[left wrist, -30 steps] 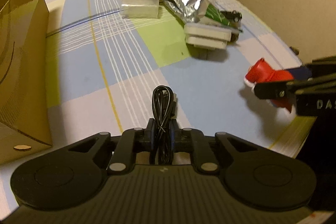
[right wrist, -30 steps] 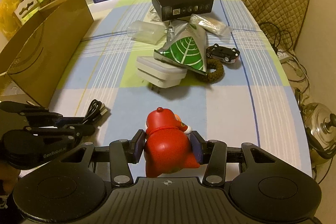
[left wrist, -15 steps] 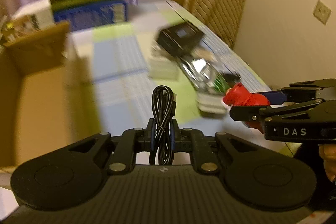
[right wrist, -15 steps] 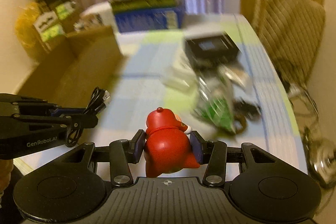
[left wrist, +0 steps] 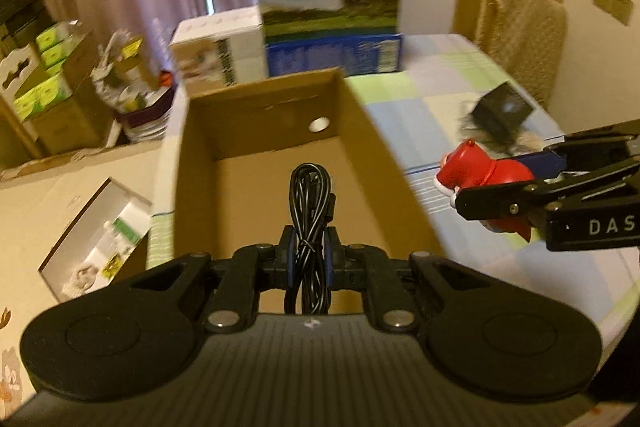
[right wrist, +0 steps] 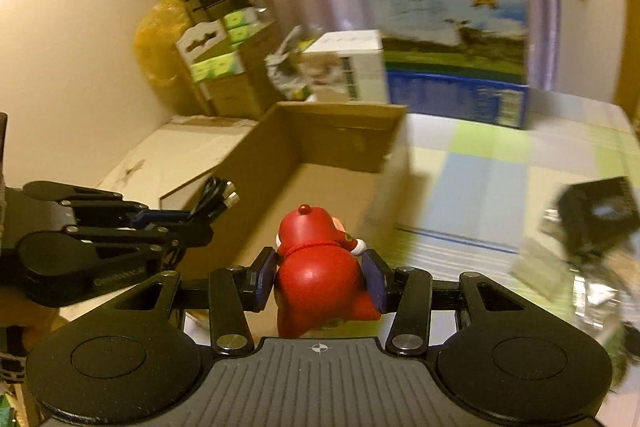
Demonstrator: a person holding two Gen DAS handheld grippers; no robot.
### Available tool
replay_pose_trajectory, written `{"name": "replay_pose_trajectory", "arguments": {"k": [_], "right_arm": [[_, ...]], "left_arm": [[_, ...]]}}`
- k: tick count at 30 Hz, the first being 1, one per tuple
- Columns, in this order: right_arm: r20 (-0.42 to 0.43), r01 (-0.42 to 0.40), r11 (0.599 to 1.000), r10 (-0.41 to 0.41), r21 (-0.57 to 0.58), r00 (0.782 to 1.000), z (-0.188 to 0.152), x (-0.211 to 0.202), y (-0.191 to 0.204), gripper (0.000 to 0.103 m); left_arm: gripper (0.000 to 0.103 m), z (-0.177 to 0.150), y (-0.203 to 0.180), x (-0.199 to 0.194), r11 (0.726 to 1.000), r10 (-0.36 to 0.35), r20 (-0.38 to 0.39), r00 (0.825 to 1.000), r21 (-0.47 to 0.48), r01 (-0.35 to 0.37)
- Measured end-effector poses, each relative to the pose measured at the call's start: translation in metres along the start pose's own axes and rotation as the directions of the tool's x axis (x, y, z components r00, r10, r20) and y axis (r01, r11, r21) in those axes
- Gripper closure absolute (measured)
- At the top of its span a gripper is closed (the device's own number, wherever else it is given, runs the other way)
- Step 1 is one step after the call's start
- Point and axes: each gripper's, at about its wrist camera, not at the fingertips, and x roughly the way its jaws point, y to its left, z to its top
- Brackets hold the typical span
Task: Organize objects
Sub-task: 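Lift the red toy with the right tool while the left tool lifts the black cable, then lower the cable and red toy into the cardboard box and open both tools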
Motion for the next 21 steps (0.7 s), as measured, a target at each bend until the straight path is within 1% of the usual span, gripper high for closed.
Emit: {"name": "replay_pose_trajectory", "arguments": {"k": [6, 9, 14, 16, 18, 21], "right_arm": [[-0.049, -0.033, 0.999, 0.033, 0.006, 0.998, 0.002, 0.045, 0.018, 0.059], [-0.073, -0.022, 1.0, 0.023, 0.015, 0.997, 0.0, 0.061, 0.017, 0.059], [-0.09, -0.013, 0.999, 0.016, 0.034, 0.996, -0.003, 0.077, 0.014, 0.059], [-0.095, -0.006, 0.999, 0.01, 0.034, 0.995, -0.003, 0.081, 0.013, 0.059], [-0.103, -0.006, 0.999, 0.01, 0.035, 0.995, -0.004, 0.083, 0.013, 0.059], [-0.103, -0.001, 0.999, 0.005, 0.036, 0.995, -0.007, 0.084, 0.013, 0.059]], "left_arm": [[0.093, -0.013, 0.03, 0.019, 1.0, 0.008, -0.034, 0.999, -0.027, -0.009], [0.093, -0.02, 0.038, 0.03, 0.999, 0.001, -0.047, 0.999, -0.039, -0.003], [0.092, -0.027, 0.04, 0.043, 0.999, -0.024, -0.059, 0.998, -0.05, 0.021], [0.091, -0.028, 0.041, 0.045, 0.998, -0.018, -0.049, 0.999, -0.055, 0.015], [0.086, -0.029, 0.043, 0.046, 0.998, -0.013, -0.044, 0.999, -0.07, 0.01], [0.085, -0.029, 0.048, 0.043, 0.995, -0.014, -0.031, 0.999, -0.095, 0.011]]}}
